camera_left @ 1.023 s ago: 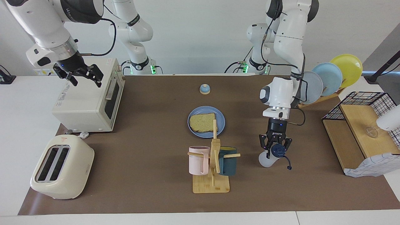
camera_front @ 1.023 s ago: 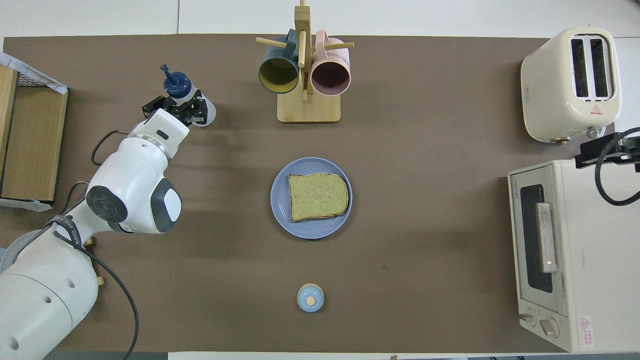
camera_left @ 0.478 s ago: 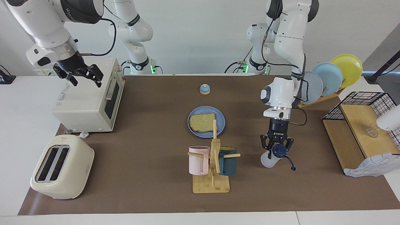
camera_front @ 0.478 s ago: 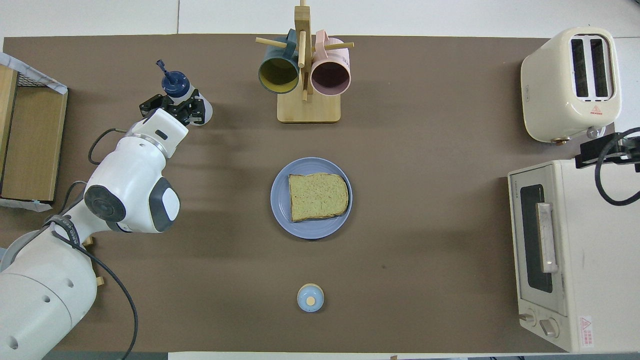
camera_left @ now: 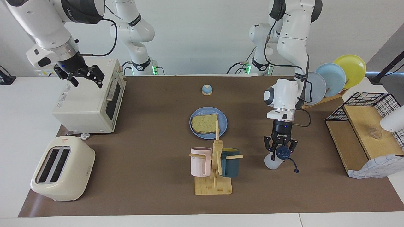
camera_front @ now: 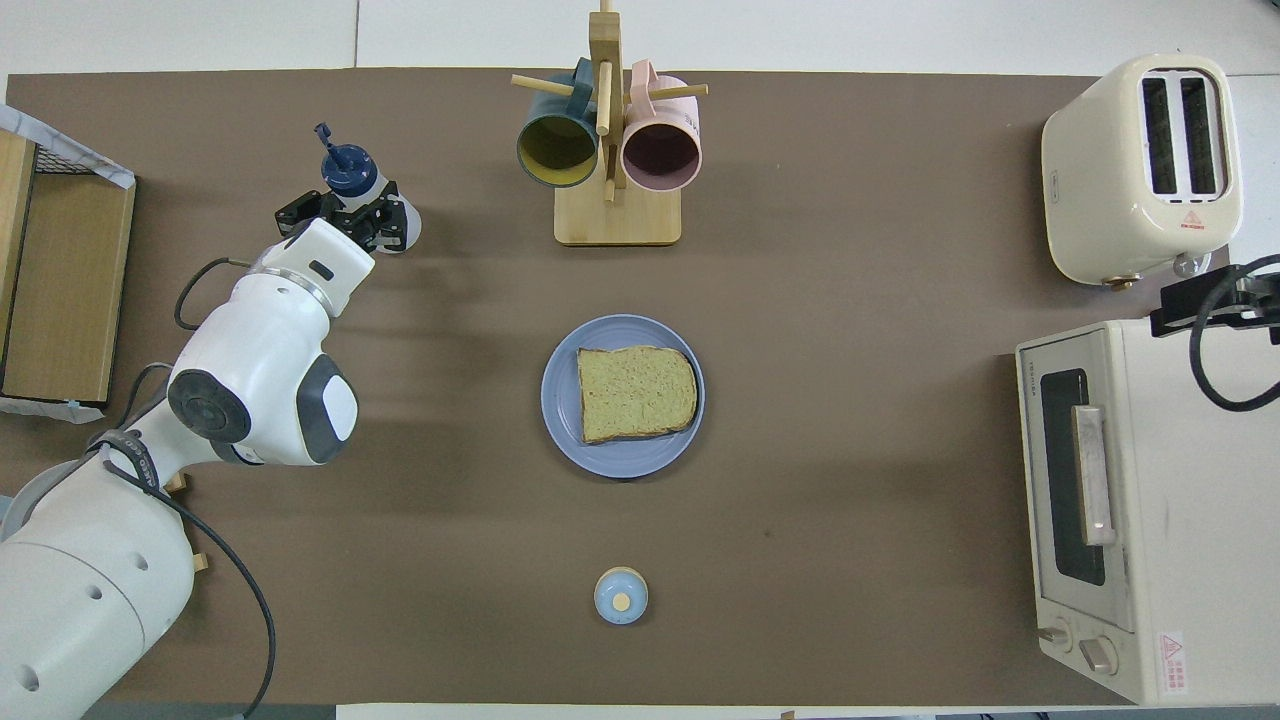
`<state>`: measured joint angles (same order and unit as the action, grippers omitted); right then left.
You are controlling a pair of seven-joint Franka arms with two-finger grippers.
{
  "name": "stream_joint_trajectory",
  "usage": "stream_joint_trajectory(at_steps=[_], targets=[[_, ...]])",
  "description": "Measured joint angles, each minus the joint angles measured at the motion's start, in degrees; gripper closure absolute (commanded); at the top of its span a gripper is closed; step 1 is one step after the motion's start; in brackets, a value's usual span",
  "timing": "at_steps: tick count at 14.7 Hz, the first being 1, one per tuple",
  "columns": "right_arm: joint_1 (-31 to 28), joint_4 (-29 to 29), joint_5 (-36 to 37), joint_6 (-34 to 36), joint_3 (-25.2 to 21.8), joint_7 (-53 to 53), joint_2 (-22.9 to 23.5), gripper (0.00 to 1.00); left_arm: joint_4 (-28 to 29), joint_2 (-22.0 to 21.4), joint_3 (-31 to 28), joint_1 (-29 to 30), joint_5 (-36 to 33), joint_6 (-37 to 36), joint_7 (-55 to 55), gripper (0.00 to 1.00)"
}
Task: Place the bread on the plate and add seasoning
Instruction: 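Lower the bottle onto the table and open the left gripper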
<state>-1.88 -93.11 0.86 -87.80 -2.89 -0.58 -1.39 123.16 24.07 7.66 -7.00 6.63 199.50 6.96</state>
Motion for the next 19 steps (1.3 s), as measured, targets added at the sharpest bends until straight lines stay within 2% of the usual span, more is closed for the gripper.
stream_joint_trajectory(at_steps=[2, 5, 15, 19], targets=[[0.00, 0.00, 0.00, 0.00, 0.00, 0.00, 0.00, 0.00, 0.00, 0.23, -0.11, 0.01, -0.01, 0.01, 0.22, 0.22], [0.00, 0.00, 0.00, 0.00, 0.00, 0.00, 0.00, 0.00, 0.00, 0.25, -0.24, 0.07, -0.02, 0.01, 1.14, 0.00], [0.00, 0.00, 0.00, 0.00, 0.00, 0.00, 0.00, 0.00, 0.47, 0.08, -0.29, 0.50, -0.04, 0.02, 1.58, 0.00], [0.00, 0.00, 0.00, 0.00, 0.00, 0.00, 0.00, 0.00, 3.97, -2.23, -0.30, 0.62, -0.04, 0.30, 1.71, 0.00]])
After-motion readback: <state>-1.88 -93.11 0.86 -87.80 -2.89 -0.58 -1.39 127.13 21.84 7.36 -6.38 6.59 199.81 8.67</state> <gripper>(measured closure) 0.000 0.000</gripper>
